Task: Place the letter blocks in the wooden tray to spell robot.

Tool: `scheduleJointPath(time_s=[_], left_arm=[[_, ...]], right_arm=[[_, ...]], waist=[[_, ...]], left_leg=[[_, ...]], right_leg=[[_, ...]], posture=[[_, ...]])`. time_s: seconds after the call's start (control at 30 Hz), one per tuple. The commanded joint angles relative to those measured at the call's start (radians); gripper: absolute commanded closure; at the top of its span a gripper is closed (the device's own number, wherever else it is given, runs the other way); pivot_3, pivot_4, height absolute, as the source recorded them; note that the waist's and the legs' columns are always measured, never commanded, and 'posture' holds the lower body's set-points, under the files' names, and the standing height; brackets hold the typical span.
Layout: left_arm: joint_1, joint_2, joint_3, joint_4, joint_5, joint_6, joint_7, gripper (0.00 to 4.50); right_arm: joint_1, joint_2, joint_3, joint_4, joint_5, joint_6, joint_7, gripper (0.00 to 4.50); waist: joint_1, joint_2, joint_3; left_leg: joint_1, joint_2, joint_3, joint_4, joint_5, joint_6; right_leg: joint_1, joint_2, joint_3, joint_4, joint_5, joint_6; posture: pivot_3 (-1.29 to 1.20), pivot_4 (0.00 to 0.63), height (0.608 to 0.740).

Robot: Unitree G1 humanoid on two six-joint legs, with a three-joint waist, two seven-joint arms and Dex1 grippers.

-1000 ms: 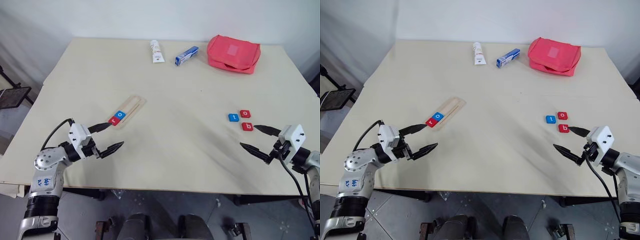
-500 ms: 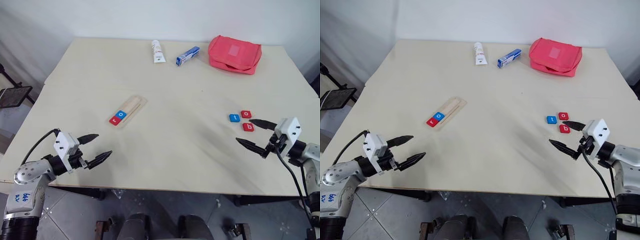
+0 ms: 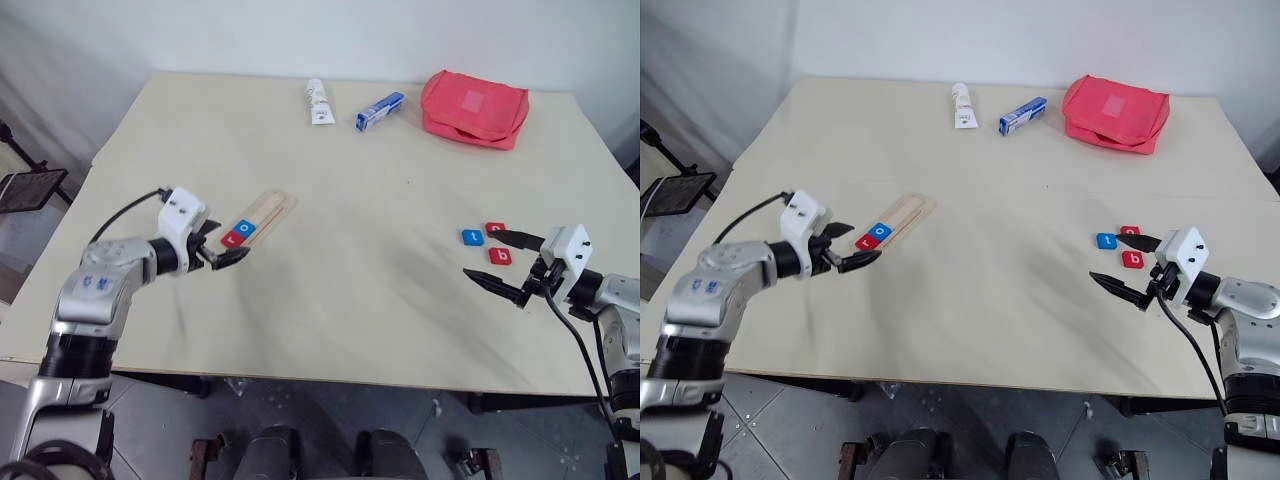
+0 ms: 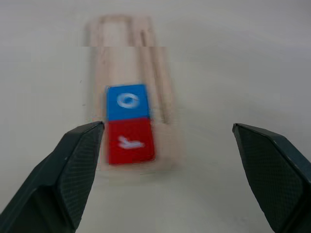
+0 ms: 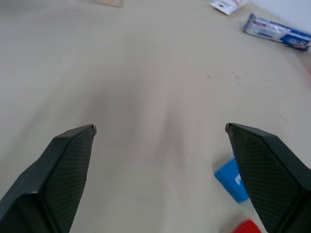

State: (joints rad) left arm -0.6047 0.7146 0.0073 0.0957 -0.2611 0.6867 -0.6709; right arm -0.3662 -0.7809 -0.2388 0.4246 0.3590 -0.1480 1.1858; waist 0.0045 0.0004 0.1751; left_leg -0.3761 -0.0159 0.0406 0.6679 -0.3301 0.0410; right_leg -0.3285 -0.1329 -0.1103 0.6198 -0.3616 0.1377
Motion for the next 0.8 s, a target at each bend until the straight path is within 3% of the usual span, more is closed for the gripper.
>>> scheduleJointPath(time_s=[0.03,0.27,0.8], left_arm=[[-0.044,-0.007,-0.032,0.025,0.039,0.033,0.013,0.00],[-0.151,-0.054,-0.101,0.106,0.099,0.102,0.034,0.00],[-0.188,-0.076,-0.163,0.234,0.180,0.124,0.014,0.00]], right_arm=[[-0.007,-0.005,-0.010,-0.026,0.012,-0.005,0.001,0.02],[0.004,-0.001,-0.008,-0.043,0.015,-0.001,0.003,0.02],[0.009,-0.010,-0.011,-0.046,0.010,0.005,0.003,0.02]], waist=[[-0.002,0.000,0.000],[-0.003,0.000,0.000],[-0.003,-0.001,0.000]], left_leg=[[0.000,0.000,0.000,0.000,0.000,0.000],[0.000,0.000,-0.001,-0.001,0.000,0.000],[0.000,0.000,-0.001,0.000,0.000,0.000]], right_leg=[[0.000,0.000,0.000,0.000,0.000,0.000],[0.000,0.000,-0.001,0.000,0.000,0.000],[0.000,0.000,-0.001,0.001,0.000,0.000]], posture=[[0.00,0.150,0.740],[0.00,0.150,0.740],[0.00,0.150,0.740]])
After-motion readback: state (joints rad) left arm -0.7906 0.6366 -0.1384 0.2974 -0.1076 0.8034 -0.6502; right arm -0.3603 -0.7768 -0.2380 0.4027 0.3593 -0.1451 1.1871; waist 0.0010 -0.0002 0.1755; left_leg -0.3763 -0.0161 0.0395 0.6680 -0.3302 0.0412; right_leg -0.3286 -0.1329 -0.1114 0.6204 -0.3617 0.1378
